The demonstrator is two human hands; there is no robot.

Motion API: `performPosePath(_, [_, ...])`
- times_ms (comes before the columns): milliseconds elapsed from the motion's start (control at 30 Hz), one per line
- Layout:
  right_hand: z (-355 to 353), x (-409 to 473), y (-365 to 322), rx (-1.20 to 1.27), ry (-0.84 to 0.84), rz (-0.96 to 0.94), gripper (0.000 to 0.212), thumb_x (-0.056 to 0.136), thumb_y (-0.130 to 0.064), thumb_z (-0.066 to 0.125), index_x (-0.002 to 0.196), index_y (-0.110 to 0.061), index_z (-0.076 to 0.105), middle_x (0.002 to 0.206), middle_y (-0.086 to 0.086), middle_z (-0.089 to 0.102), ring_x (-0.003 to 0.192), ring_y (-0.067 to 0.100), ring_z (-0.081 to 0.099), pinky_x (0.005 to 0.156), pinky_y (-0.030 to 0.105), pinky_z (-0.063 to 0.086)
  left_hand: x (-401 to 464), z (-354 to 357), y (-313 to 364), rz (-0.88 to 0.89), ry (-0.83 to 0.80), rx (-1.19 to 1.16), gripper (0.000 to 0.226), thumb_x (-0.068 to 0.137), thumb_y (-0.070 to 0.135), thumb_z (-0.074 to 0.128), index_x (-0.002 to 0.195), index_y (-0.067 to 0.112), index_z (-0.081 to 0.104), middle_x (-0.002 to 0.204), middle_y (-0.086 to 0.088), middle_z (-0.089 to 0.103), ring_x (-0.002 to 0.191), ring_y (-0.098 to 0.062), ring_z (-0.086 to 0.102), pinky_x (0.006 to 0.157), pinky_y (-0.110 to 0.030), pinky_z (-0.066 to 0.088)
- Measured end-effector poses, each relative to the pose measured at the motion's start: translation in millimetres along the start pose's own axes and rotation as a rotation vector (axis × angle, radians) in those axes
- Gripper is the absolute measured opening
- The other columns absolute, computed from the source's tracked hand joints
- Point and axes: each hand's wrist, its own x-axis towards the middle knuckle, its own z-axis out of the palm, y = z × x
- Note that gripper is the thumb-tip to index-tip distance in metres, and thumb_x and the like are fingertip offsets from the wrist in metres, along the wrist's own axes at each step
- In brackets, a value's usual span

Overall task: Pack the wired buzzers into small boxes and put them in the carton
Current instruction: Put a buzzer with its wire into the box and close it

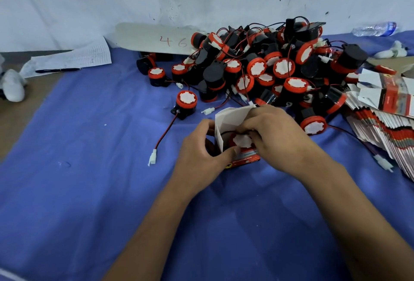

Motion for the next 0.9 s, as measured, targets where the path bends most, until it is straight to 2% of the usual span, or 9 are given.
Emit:
performPosePath(100, [0.0,-3.8,3.2,0.001,0.086,0.075,0.031,0.09,0.001,0.06,0.105,-0.018,0.079,0.106,-0.001,0.07,0.105,0.021,0.059,0.086,0.039,0.054,0.8,-1.2,-1.2,-0.019,-0.007,-0.014,0.04,0.08,0.021,0.086,0.109,0.022,0.059,0.095,0.016,0.068,0.072,-0.004,0.062,0.062,-0.014,0.048])
performPosePath(200, [3.9,-2.5,5.4,0.027,0.176,0.169,0.022,0.087,0.004,0.061,0.091,-0.011,0.077,0.094,0.003,0.07,0.09,0.023,0.064,0.079,0.04,0.056,-0.9,2.7,-0.7,0.03,0.024,0.028,0.051,0.075,0.031,0.084,0.111,0.025,0.049,0.104,0.024,0.062,0.085,-0.004,0.063,0.069,-0.014,0.049])
performPosePath(300, [8.1,2.3,2.5,-0.032,0.144,0.191,0.025,0.089,0.002,0.062,0.099,-0.013,0.079,0.105,0.003,0.069,0.104,0.022,0.06,0.086,0.035,0.053,-2.4,3.1,-1.3,0.168,0.053,0.126,0.062,0.079,0.029,0.085,0.118,0.033,0.036,0.114,0.025,0.051,0.101,-0.009,0.059,0.08,-0.019,0.049])
performPosePath(367, [9.6,3.8,0.0,-0.098,0.132,0.162,0.027,0.091,-0.001,0.061,0.105,-0.016,0.079,0.109,0.0,0.067,0.107,0.02,0.05,0.087,0.032,0.049,-1.8,0.8,-2.9,0.3,0.046,0.227,0.055,0.085,0.019,0.079,0.125,0.032,0.043,0.124,0.015,0.048,0.116,-0.016,0.052,0.095,-0.031,0.049])
performPosePath(433, [9.7,3.3,-1.4,-0.186,0.115,0.122,0.027,0.095,-0.006,0.058,0.11,-0.02,0.077,0.112,-0.001,0.064,0.104,0.018,0.044,0.088,0.03,0.047,-1.2,0.0,-3.6,0.37,-0.014,0.328,0.038,0.089,0.01,0.069,0.122,0.026,0.057,0.134,0.003,0.046,0.124,-0.02,0.048,0.102,-0.038,0.046])
performPosePath(533, [5.2,0.8,-1.1,-0.22,0.048,0.135,0.031,0.097,-0.01,0.06,0.122,-0.023,0.073,0.116,0.003,0.054,0.11,0.022,0.044,0.095,0.033,0.049,-2.1,-0.2,-4.1,0.347,-0.081,0.335,0.019,0.094,0.017,0.067,0.113,0.02,0.065,0.133,0.003,0.047,0.112,-0.012,0.055,0.091,-0.032,0.052])
performPosePath(600, [-2.9,-0.5,-1.5,-0.205,-0.033,0.136,0.036,0.097,-0.009,0.058,0.126,-0.026,0.072,0.118,0.004,0.051,0.111,0.024,0.047,0.096,0.035,0.05,-1.6,-1.9,-4.2,0.352,-0.064,0.358,0.017,0.095,0.026,0.073,0.111,0.019,0.069,0.13,0.002,0.051,0.105,-0.01,0.057,0.086,-0.03,0.054])
performPosePath(733, [-20.3,2.6,-3.2,-0.141,-0.162,0.226,0.044,0.093,0.002,0.054,0.124,-0.023,0.073,0.119,0.007,0.06,0.107,0.025,0.06,0.093,0.035,0.054,0.6,-2.6,-3.2,0.359,-0.015,0.392,0.017,0.093,0.027,0.078,0.106,0.017,0.074,0.124,0.004,0.055,0.097,-0.012,0.059,0.081,-0.035,0.055])
performPosePath(900, [-21.1,1.5,-1.9,-0.093,-0.171,0.277,0.037,0.095,0.001,0.054,0.116,-0.02,0.076,0.112,0.008,0.07,0.097,0.027,0.067,0.089,0.039,0.058,0.5,-0.1,-1.0,0.338,0.015,0.415,0.014,0.092,0.028,0.078,0.1,0.017,0.073,0.117,0.008,0.054,0.09,-0.006,0.056,0.077,-0.021,0.05])
